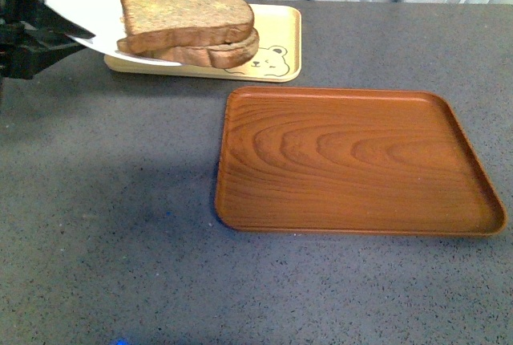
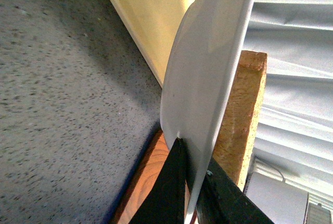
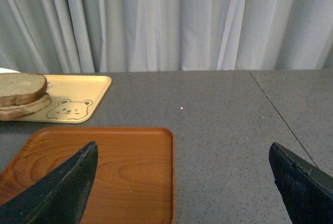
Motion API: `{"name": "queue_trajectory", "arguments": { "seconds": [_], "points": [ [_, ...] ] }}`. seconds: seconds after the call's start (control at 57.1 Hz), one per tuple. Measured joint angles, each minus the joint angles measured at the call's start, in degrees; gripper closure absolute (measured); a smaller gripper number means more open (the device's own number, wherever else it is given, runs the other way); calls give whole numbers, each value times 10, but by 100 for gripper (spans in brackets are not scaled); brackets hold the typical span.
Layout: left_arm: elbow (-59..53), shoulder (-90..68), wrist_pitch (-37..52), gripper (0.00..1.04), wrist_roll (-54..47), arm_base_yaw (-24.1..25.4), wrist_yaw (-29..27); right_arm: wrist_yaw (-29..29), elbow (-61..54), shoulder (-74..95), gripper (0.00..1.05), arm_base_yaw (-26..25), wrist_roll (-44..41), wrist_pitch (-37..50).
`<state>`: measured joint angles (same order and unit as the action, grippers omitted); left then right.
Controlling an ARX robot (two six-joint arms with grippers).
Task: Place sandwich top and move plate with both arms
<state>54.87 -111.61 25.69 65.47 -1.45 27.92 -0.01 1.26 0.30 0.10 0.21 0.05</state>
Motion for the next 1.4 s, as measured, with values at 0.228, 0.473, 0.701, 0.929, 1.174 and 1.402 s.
{"name": "queue_trajectory", "arguments": {
  "seconds": [0.228,0.473,0.701,0.929,1.174,1.402],
  "points": [
    [103,-90,-18,102,19,-44,-15,0,0,0,9,0,0,0],
    [203,-165,-38,102,30,-71,-20,0,0,0,9,0,0,0],
    [271,-208,-67,102,30,-84,-25,0,0,0,9,0,0,0],
    [290,-232,-82,102,28,-91,-27,0,0,0,9,0,0,0],
    [302,-236,-96,76,13,-92,-29,0,0,0,9,0,0,0],
    [285,-235,-88,35,0,-73,-24,0,0,0,9,0,0,0]
  ]
}}
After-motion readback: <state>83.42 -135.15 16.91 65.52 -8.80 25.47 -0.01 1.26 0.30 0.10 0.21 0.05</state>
